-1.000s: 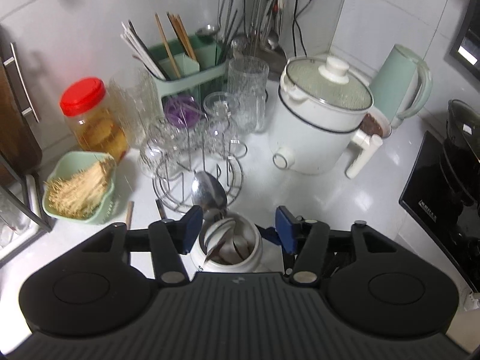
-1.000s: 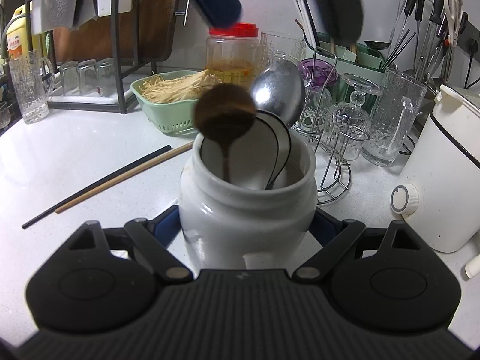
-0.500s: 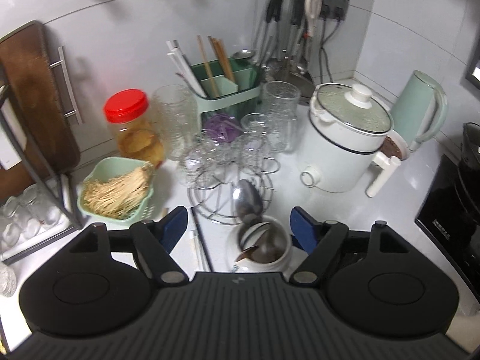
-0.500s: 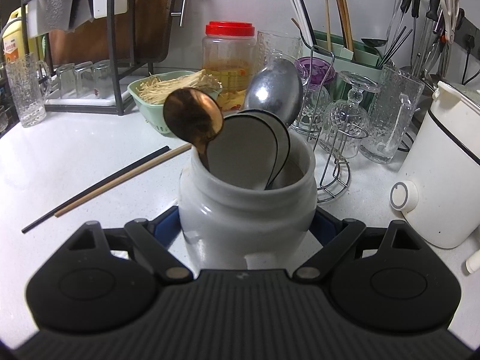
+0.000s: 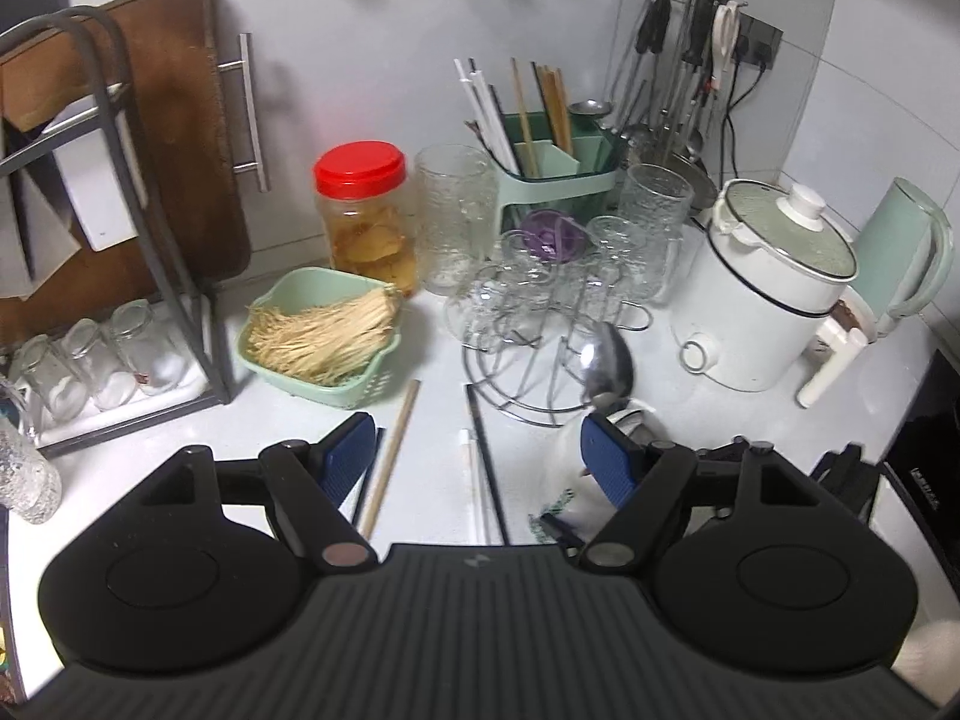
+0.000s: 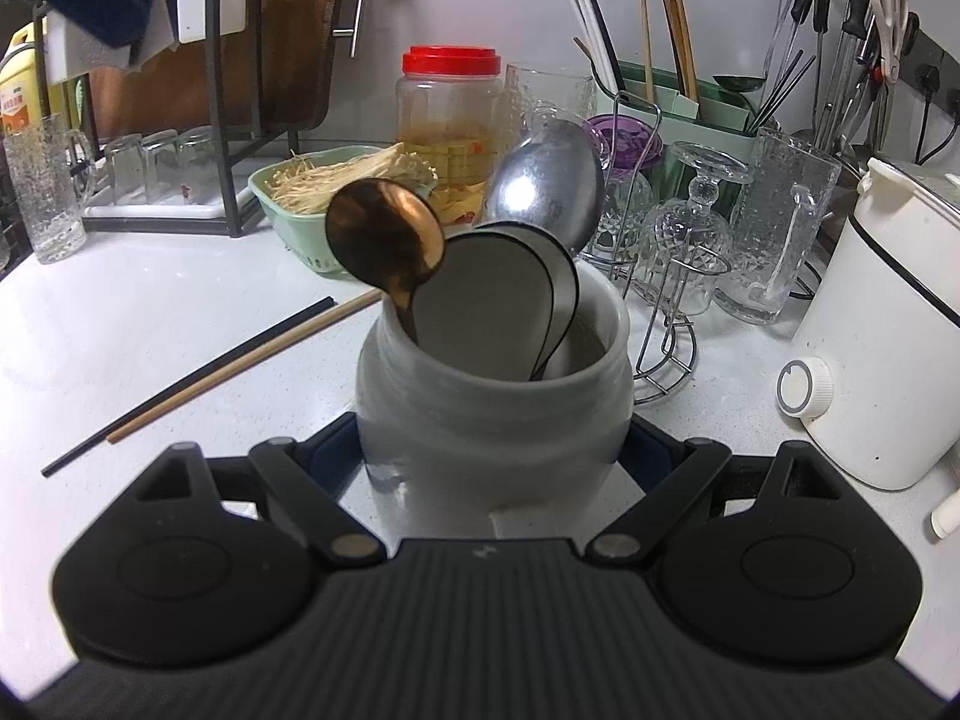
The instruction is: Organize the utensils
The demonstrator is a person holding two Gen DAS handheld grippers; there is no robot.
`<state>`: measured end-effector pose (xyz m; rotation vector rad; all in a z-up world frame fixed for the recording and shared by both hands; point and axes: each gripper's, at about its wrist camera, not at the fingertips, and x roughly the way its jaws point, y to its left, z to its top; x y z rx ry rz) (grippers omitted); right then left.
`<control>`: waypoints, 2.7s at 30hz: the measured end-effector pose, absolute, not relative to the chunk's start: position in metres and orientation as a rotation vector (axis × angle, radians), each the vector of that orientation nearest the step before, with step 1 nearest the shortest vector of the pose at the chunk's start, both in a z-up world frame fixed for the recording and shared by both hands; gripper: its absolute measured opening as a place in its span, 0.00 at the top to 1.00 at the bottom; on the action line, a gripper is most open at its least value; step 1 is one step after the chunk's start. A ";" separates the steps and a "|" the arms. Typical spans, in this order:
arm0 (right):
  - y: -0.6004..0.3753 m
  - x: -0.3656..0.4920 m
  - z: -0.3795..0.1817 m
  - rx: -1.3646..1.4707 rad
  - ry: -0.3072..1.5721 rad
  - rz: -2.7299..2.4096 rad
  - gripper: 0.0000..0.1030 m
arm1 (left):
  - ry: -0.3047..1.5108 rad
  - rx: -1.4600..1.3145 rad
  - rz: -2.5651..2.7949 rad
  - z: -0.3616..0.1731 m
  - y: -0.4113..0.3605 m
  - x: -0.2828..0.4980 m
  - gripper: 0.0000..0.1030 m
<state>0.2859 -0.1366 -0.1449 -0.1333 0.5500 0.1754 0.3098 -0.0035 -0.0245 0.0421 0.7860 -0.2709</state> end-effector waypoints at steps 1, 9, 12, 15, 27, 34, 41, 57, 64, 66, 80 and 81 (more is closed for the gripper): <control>-0.137 0.286 -0.145 -0.132 0.551 0.176 0.11 | 0.783 0.044 -0.262 -0.027 -0.001 0.307 0.23; -0.134 0.289 -0.143 -0.137 0.560 0.171 0.11 | 0.741 0.034 -0.197 -0.041 0.026 0.279 0.23; -0.136 0.288 -0.143 -0.128 0.560 0.173 0.11 | 0.758 0.007 -0.160 -0.053 0.040 0.270 0.23; -0.136 0.287 -0.144 -0.123 0.561 0.170 0.11 | 0.797 -0.006 -0.113 -0.068 0.051 0.265 0.23; -0.137 0.284 -0.142 -0.115 0.595 0.153 0.11 | 0.852 -0.115 -0.102 -0.139 0.097 0.261 0.50; -0.137 0.283 -0.142 -0.104 0.598 0.129 0.11 | 0.920 -0.080 -0.133 -0.179 0.110 0.270 0.77; -0.135 0.283 -0.142 -0.091 0.605 0.104 0.11 | 0.967 -0.040 -0.154 -0.199 0.109 0.267 0.85; -0.131 0.277 -0.141 -0.087 0.623 0.055 0.11 | 0.989 0.001 -0.112 -0.202 0.104 0.263 0.94; -0.134 0.262 -0.141 -0.074 0.637 0.032 0.11 | 1.015 -0.011 -0.108 -0.201 0.104 0.255 0.95; -0.135 0.256 -0.141 -0.073 0.640 0.029 0.11 | 1.026 -0.021 -0.106 -0.200 0.104 0.251 0.96; -0.139 0.234 -0.142 -0.089 0.651 0.070 0.11 | 1.061 -0.100 -0.034 -0.192 0.096 0.210 0.96; -0.139 0.233 -0.142 -0.092 0.653 0.078 0.11 | 1.066 -0.109 -0.028 -0.191 0.095 0.206 0.96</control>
